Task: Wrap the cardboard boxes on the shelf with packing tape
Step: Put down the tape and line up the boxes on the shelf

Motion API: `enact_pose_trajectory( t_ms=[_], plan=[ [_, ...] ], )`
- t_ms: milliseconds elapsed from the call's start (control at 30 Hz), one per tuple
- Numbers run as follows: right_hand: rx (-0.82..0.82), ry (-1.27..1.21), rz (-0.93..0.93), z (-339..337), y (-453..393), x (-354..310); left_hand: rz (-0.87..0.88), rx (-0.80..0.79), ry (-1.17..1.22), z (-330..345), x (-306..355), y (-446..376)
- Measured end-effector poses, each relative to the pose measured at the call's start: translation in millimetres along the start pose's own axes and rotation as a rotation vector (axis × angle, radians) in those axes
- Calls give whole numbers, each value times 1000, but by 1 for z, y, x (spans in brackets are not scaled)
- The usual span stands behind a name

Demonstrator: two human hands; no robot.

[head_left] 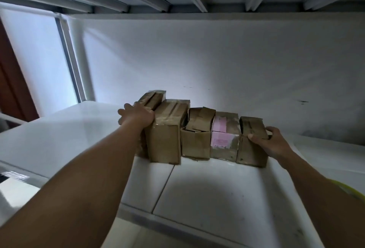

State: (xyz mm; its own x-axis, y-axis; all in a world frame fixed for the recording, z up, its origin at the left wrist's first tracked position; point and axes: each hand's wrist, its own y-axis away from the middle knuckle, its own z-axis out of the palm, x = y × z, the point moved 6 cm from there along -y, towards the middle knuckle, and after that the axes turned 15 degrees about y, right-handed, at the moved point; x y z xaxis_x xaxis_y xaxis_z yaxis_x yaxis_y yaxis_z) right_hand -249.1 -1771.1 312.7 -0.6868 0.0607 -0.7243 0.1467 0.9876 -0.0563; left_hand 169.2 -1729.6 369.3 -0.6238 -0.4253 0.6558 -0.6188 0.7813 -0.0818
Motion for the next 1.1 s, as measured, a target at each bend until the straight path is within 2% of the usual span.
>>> enact_pose_trajectory(
  t_ms=[267, 367, 467, 600, 700, 800, 1000, 1100],
  plan=[
    [-66, 159, 6, -12, 8, 4, 105, -83, 3, 6, 3, -4],
    [-75, 287, 10, -17, 13, 4, 200, 47, -168, 5, 7, 2],
    [-17, 477, 57, -39, 18, 14, 378, 187, -165, 3, 30, 20],
    [-56, 628, 269, -77, 30, 64, 553, 146, -74, 15, 64, 48],
    [-112, 591, 443, -98, 53, 101, 621, 121, -28, 28, 76, 69],
    [-156, 523, 534, -102, 69, 109, 663, 127, -68, 39, 85, 88],
    [-230, 242, 509, -84, 80, 84, 755, 111, 20, 53, 106, 117],
    [-181, 329, 471, -86, 79, 75, 796, 109, 43, 51, 114, 127]
  ],
)
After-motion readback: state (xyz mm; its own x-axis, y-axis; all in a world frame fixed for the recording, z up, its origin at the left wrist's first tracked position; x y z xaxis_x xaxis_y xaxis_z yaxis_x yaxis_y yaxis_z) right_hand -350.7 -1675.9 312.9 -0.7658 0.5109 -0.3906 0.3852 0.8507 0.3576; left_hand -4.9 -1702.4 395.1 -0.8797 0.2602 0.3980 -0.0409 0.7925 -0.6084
